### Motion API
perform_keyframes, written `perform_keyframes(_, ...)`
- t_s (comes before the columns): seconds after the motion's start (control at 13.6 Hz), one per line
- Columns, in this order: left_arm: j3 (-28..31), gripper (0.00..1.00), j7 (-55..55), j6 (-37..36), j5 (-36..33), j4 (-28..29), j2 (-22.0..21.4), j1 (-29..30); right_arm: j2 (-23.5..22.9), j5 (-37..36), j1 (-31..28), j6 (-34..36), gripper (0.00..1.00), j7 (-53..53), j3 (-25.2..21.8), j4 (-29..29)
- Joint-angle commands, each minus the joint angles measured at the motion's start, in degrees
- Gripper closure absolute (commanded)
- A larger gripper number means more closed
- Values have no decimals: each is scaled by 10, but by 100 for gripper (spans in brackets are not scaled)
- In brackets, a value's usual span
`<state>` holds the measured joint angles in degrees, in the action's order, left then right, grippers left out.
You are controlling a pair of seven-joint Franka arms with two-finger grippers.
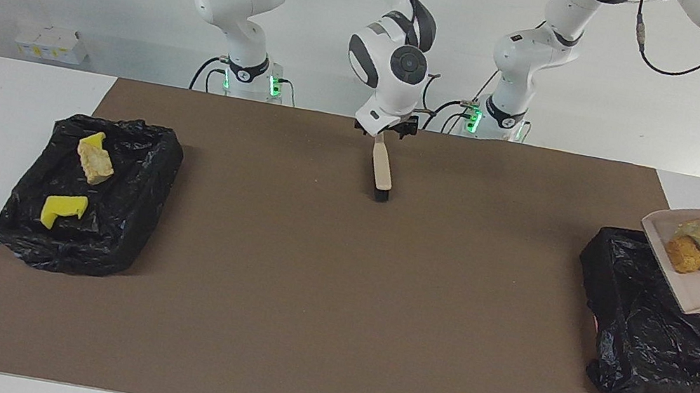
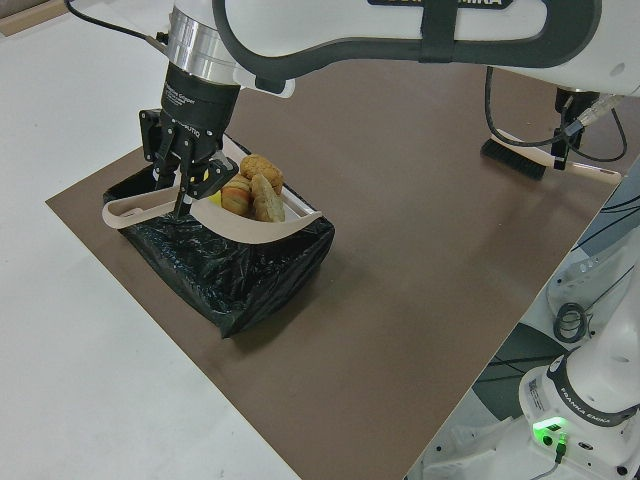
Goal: Sweep and dump trash in bin
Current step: 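Tip the dustpan into the bin while the right gripper drops the brush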
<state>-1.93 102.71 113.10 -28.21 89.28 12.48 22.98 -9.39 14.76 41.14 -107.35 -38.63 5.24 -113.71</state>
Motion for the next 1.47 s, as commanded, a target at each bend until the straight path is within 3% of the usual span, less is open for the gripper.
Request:
perform_keyframes(0.0,-4,100,-31,4,-57,-50,42,1,-5,-15,-53,63,0,17,3,56)
perform_keyframes(0.37,-4,100,-139,-29,-213,-46,38,-44,0,-44,-181,135,0,99,2,139)
perform_keyframes(0.59,-4,100,-170,-68,-316,-49,37,-69,7,-116,-228,137,0,153,1,149)
perform_keyframes(0.81,-4,100,-203,-116,-401,-48,33,-99,30,-137,-308,136,0,242,1,149)
perform_keyframes(1.1,-4,100,-207,-168,-434,-49,10,-115,57,-161,-412,136,0,391,-8,150)
perform_keyframes(1.4,-9,100,-207,-200,-434,-48,-7,-141,89,-173,-425,144,0,399,-58,155)
